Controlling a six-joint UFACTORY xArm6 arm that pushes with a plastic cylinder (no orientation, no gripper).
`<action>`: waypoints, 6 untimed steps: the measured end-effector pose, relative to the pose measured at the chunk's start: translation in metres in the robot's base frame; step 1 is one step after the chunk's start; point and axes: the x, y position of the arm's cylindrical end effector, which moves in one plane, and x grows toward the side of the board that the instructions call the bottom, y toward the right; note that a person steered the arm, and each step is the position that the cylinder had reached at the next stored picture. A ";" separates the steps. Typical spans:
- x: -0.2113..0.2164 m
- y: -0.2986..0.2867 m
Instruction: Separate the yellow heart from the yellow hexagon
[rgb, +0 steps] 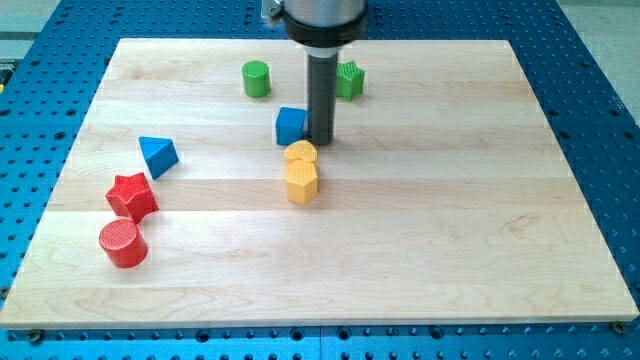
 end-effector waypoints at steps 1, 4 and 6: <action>-0.010 -0.088; 0.018 -0.054; 0.078 0.023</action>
